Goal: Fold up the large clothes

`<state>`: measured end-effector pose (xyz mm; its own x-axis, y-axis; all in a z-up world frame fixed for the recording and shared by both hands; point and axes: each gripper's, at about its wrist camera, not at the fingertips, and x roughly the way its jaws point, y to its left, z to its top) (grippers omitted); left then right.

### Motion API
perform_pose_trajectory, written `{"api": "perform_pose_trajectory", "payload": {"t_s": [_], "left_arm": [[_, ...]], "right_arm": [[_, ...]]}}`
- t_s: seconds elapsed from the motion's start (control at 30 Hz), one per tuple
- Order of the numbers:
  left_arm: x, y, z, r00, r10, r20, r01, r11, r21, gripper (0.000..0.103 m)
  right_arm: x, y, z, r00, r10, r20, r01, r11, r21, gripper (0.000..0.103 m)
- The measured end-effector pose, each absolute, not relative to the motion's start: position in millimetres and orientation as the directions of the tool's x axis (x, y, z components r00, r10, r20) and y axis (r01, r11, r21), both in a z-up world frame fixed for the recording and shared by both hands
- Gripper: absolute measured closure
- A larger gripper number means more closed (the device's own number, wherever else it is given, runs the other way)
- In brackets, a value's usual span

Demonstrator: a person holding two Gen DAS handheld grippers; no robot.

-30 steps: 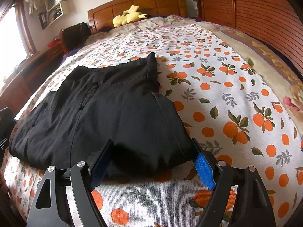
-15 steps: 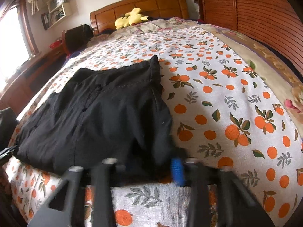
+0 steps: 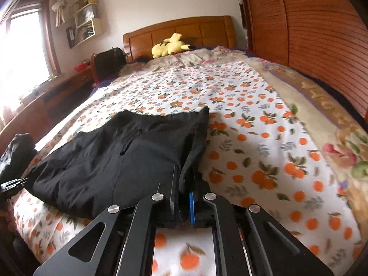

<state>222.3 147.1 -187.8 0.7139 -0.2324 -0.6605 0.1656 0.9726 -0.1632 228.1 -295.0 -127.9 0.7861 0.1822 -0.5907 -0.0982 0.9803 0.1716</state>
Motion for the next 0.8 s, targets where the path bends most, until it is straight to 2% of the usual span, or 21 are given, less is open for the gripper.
{"api": "perform_pose_trajectory", "payload": {"t_s": [0.27,0.37,0.57,0.8], "left_arm": [[187.4,116.0,-194.8,0.71,-0.239,-0.662,0.218,0.969,-0.116,0.093],[190.4,120.9,-198.0,0.706,-0.249,-0.663,0.213,0.968,-0.136,0.093],[190.9,123.3,-197.2,0.713,-0.237,-0.66,0.204,0.971,-0.128,0.092],[187.1,124.6,-195.2,0.722,-0.229,-0.653,0.2,0.972,-0.121,0.09]], "right_arm": [[187.0,-308.8,-100.3,0.793,0.16,-0.587,-0.113,0.987,0.117,0.098],[184.5,-295.1,-94.4,0.797,0.15,-0.585,-0.124,0.989,0.086,0.098],[186.3,-253.6,-73.0,0.813,0.187,-0.552,-0.186,0.981,0.059,0.098],[189.0,-170.3,-45.0,0.808,0.283,-0.516,-0.34,0.94,-0.017,0.098]]}}
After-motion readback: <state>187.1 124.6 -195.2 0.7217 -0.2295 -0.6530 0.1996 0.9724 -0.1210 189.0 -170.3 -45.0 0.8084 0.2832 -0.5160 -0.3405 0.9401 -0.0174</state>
